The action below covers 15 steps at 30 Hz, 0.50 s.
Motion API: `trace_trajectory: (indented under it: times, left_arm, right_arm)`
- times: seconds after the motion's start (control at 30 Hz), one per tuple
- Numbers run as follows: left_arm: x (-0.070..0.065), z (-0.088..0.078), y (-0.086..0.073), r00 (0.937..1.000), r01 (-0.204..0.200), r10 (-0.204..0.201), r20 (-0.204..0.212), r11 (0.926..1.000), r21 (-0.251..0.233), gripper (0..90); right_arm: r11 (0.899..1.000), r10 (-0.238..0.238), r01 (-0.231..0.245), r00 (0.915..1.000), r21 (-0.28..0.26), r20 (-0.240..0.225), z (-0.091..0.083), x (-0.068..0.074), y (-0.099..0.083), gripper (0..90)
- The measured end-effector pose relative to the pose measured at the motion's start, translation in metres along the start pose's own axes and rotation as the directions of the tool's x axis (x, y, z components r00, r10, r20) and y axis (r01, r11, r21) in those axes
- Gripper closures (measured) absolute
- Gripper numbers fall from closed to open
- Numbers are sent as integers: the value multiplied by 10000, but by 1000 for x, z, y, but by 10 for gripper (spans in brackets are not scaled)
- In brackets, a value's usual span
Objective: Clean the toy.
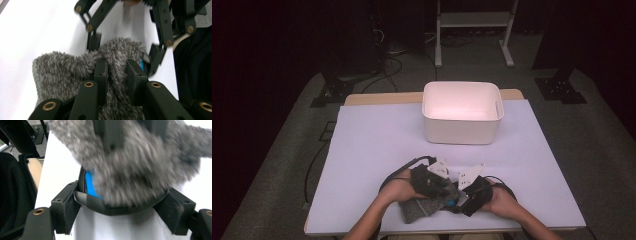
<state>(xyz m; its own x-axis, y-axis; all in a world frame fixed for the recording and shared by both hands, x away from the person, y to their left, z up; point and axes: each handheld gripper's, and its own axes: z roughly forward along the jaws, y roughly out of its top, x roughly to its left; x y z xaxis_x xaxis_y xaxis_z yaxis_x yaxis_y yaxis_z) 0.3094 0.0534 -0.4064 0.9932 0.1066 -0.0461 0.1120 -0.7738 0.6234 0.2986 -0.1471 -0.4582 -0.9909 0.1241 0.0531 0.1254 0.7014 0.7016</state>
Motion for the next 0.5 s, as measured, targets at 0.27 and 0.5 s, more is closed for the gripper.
trace_trajectory:
  times: [0.27,0.5]
  left_arm:
    - [-1,-29,-34,9981,482,-474,-393,9987,189,728]
    - [4,-44,-66,9927,938,-902,-796,9947,431,729]
  right_arm:
    - [10000,-61,61,10000,33,53,0,0,0,237]
    - [10000,23,-23,10000,12,4,0,0,0,237]
